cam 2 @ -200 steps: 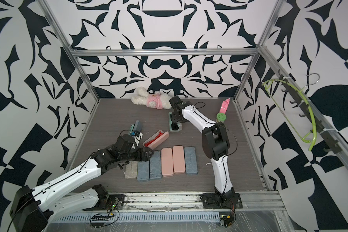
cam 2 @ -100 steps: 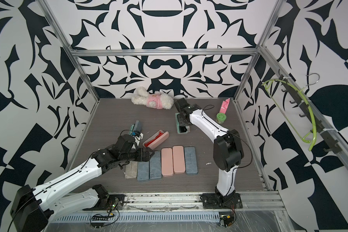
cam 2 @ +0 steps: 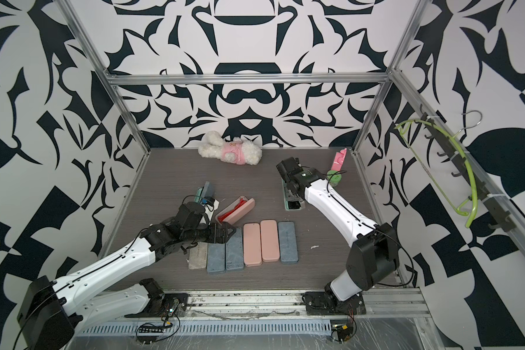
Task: Close the glasses case
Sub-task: Place the glasses case at the center of the board.
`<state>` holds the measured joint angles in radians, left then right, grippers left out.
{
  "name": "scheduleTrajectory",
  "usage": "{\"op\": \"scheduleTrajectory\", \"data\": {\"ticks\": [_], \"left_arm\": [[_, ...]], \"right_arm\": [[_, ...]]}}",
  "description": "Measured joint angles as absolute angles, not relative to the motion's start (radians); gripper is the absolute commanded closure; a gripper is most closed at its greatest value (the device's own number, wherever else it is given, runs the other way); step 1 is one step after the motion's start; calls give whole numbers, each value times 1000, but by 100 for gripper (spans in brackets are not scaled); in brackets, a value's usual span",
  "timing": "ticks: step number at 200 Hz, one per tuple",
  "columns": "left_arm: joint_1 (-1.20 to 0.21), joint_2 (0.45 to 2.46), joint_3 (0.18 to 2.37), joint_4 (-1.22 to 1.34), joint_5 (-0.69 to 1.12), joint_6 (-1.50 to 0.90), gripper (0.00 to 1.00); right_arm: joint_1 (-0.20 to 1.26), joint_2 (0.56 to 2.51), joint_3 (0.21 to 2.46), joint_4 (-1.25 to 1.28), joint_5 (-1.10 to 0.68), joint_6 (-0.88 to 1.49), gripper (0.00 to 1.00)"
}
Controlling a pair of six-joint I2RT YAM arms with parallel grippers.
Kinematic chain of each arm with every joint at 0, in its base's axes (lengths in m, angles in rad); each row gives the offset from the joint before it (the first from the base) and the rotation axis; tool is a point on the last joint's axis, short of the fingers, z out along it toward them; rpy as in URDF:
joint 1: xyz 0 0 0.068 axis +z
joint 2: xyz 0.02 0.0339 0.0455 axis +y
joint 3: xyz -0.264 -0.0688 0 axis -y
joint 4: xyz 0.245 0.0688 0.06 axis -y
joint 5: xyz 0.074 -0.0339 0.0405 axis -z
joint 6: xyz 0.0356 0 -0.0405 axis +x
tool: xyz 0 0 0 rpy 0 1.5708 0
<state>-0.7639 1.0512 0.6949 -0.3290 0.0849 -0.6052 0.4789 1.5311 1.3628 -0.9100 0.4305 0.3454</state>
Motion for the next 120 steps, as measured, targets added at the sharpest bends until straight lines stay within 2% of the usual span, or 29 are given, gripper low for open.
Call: {"op": "scheduleTrajectory", "data": {"ticks": [76,120], "left_arm": [[-764,1085,675,-272,132,-603,1],[-764,1110,656,-232,162,-602,1]], "right_arm": [[487,1478,1325,-1072,488,442,92],[556,1436,1290,-1174,529,525,92]]}}
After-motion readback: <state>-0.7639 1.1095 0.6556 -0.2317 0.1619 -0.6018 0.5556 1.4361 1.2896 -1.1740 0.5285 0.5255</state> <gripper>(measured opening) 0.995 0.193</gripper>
